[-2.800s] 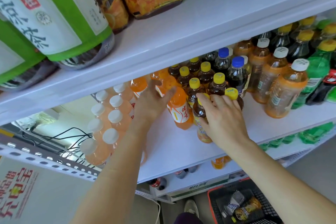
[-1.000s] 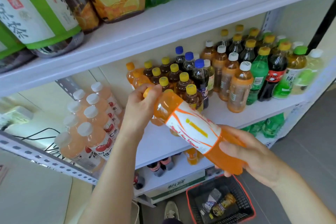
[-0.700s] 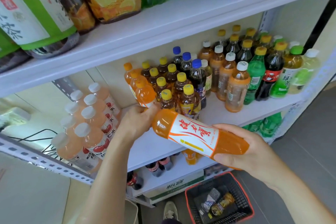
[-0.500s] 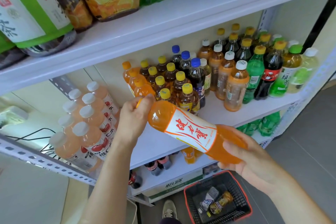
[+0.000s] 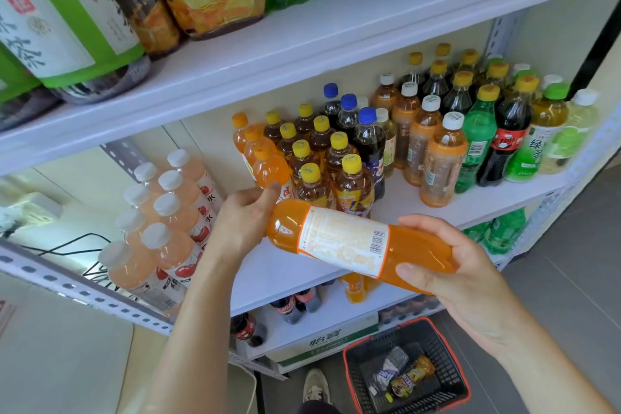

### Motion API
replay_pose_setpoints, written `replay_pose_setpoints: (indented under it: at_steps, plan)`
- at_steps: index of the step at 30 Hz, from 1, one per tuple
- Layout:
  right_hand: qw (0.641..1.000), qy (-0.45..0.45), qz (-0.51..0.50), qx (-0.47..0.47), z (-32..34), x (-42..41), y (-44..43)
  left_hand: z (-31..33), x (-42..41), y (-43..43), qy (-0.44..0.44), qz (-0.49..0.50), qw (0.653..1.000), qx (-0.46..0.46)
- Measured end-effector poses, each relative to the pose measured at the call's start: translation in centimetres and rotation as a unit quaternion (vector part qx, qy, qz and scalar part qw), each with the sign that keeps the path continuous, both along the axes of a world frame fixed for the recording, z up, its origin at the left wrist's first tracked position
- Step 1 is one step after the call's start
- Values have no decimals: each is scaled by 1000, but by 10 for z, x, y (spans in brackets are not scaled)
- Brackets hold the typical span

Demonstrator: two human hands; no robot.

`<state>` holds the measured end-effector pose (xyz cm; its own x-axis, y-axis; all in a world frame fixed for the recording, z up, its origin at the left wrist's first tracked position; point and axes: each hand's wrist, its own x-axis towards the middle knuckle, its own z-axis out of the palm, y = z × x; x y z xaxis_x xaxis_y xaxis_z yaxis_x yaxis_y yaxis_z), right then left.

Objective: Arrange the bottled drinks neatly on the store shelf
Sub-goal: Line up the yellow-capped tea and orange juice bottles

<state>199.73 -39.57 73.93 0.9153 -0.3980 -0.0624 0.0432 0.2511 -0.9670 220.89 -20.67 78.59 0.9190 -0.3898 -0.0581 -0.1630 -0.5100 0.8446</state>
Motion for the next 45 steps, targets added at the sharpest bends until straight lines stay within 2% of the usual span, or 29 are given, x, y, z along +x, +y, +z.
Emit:
replay_pose_setpoints:
  at_steps: [2, 5, 9, 12, 14, 16, 19, 21, 26, 33, 36, 41, 45]
  plan:
    - [1000, -4, -2, -27, -2, 2, 1, -2, -4, 2, 6, -11, 995, -99]
    - [999, 23, 44, -16, -7, 7, 3, 1, -8, 1, -46, -10, 975, -215]
    - [973, 71, 218, -25, -7, 10, 9, 11, -10, -1, -83, -63, 962, -252]
    - [964, 84, 239, -81, -6, 12, 17, 16, -12, 0, -98, -84, 956, -265]
    - [967, 93, 183, -151, -7, 14, 21, 19, -12, 3, -111, -73, 960, -247]
    - [959, 94, 105, -247, -7, 16, 26, 23, -9, 7, -112, -35, 978, -175]
    - [913, 58, 13, -405, -10, 21, 31, 22, -2, 16, -78, 23, 996, -32]
    - [890, 39, -3, -454, -15, 23, 35, 20, 0, 19, -70, 41, 996, -21]
    - [887, 16, 13, -462, -23, 30, 45, 17, -4, 26, -100, 56, 987, -109]
    - [888, 1, 34, -458, -30, 45, 47, 18, -5, 35, -144, 74, 979, -120]
    - [889, 6, 51, -456, -38, 50, 41, 22, -3, 34, -196, 71, 976, -67]
    - [889, 25, -79, -450, -40, 68, 19, 17, 5, 21, -285, 93, 951, 75]
    - [892, 42, -129, -431, -36, 102, -2, 0, 19, 4, -317, 68, 937, 131]
